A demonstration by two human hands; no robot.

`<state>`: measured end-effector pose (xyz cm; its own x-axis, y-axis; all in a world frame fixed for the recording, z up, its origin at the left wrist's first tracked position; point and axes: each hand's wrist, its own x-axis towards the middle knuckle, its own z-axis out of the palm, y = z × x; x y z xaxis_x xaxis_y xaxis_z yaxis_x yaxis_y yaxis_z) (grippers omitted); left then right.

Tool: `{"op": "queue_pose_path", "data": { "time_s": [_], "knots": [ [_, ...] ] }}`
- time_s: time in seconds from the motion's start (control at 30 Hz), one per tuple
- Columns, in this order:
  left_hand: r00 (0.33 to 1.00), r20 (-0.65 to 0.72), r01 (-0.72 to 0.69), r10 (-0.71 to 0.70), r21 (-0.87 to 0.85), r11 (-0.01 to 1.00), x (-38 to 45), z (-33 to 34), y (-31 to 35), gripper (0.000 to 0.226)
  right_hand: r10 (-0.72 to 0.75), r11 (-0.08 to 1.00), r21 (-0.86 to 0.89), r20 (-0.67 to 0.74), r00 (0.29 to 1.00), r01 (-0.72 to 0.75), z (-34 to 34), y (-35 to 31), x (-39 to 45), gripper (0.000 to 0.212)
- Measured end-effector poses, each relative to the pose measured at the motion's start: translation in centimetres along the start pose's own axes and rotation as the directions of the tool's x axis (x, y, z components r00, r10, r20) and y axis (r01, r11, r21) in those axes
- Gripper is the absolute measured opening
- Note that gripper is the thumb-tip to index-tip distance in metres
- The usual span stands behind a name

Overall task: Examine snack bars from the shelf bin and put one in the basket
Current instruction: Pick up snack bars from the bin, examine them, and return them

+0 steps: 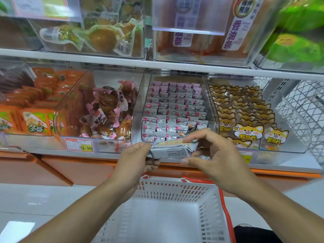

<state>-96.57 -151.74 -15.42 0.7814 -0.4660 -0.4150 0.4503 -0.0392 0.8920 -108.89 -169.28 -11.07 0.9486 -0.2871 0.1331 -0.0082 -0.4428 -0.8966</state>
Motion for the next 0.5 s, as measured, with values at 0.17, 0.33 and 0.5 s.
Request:
{"op": "queue_pose_path", "data": {
  "time_s": [0.17, 0.33, 0.5],
  "knots": [
    [0.997, 0.066, 0.055, -0.046, -0.131, 0.990, -0.1, 0.3, 0.3, 0.025, -0.064, 0.996, 0.056, -0.101, 0.993, 0.070, -1.0, -0.2, 0.9, 0.039],
    [0.978, 0.085, -0.202, 0.192, 0.138, 0.970, -0.6, 0.5, 0.3, 0.005, -0.143, 0.988, -0.115, -0.444, 0.884, 0.102, -2.6, -0.5, 2.5, 0.032],
    [0.740, 0.364, -0.612, 0.566, 0.714, 0.341, -1.3, 0.3, -0.7, 0.034, -0.254, 0.919, -0.385, -0.428, 0.867, 0.079, -3.6, 0.7, 4.0, 0.036]
  ]
}}
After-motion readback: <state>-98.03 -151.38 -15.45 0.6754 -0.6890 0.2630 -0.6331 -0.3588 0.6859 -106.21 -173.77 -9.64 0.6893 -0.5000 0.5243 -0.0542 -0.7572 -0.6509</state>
